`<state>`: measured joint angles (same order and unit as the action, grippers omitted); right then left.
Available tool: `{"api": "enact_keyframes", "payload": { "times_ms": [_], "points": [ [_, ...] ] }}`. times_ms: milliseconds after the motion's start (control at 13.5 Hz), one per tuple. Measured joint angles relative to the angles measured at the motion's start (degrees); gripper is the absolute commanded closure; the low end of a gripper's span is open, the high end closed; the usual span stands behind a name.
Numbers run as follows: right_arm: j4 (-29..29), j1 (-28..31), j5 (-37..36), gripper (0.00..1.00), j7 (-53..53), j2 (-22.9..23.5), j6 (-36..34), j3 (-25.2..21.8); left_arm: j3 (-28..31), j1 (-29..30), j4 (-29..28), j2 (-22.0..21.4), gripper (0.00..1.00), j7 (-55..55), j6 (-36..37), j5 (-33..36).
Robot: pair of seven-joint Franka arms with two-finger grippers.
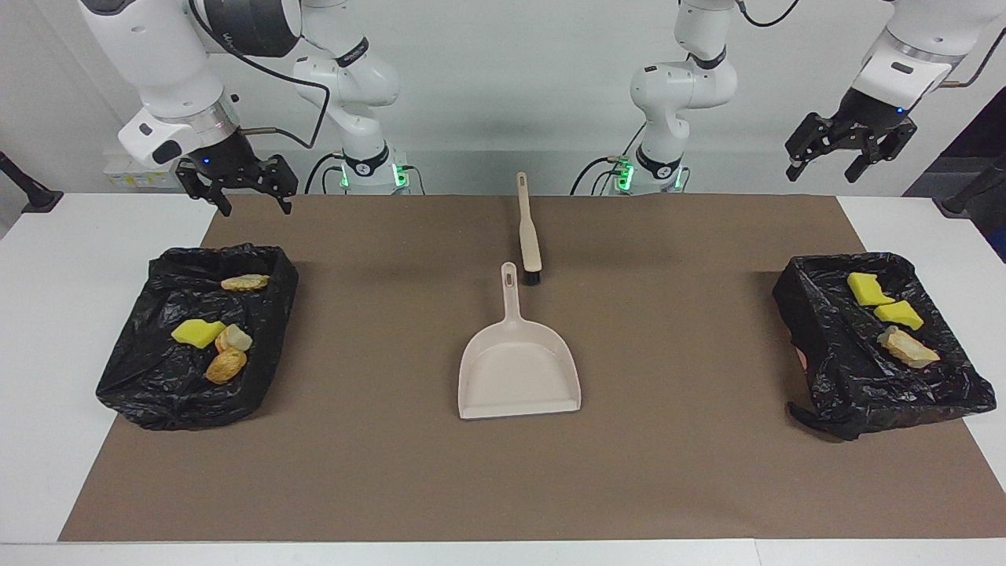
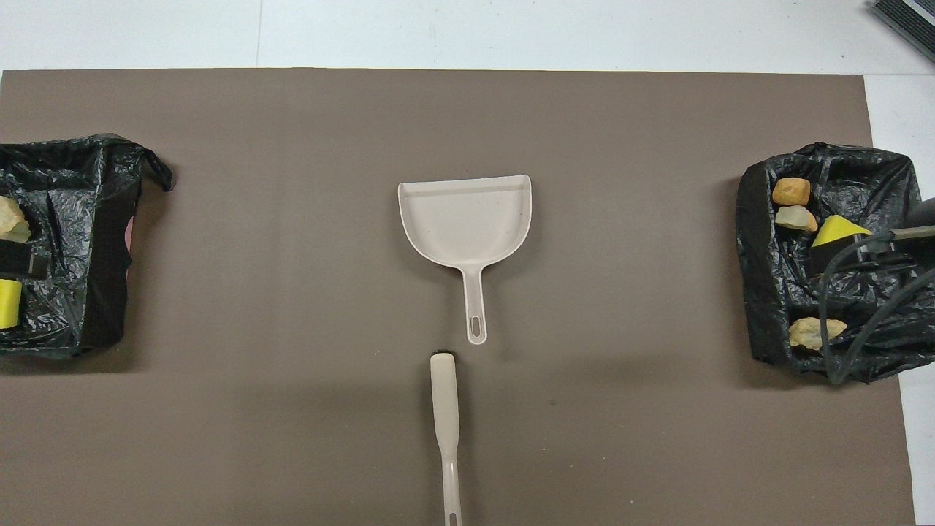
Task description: Sweep and dump trash in bin
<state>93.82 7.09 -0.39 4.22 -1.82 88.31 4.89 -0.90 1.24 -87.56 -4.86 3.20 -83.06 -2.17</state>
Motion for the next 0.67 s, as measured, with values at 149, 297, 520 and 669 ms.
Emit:
{"api": "enact_keyframes", "payload": {
  "times_ms": [149, 297, 520, 669],
  "points": [
    [0.00, 0.00, 0.00, 0.00, 0.00, 0.00, 0.00, 0.00, 0.10, 0.00, -0.11, -0.11, 0.00, -0.01, 0.43, 0.00],
    [0.00, 0.00, 0.00, 0.00, 0.00, 0.00, 0.00, 0.00, 0.26, 0.02, -0.50, -0.37, 0.00, -0.01, 0.36, 0.00],
    [0.00, 0.00, 0.00, 0.00, 0.00, 0.00, 0.00, 0.00, 0.23, 0.02, -2.91, -1.31, 0.00, -0.08, -1.38, -0.04],
    [0.00, 0.00, 0.00, 0.00, 0.00, 0.00, 0.00, 0.00, 0.22, 0.02, -5.07, -2.35, 0.00, -0.54, -3.57, -0.57]
  ]
}}
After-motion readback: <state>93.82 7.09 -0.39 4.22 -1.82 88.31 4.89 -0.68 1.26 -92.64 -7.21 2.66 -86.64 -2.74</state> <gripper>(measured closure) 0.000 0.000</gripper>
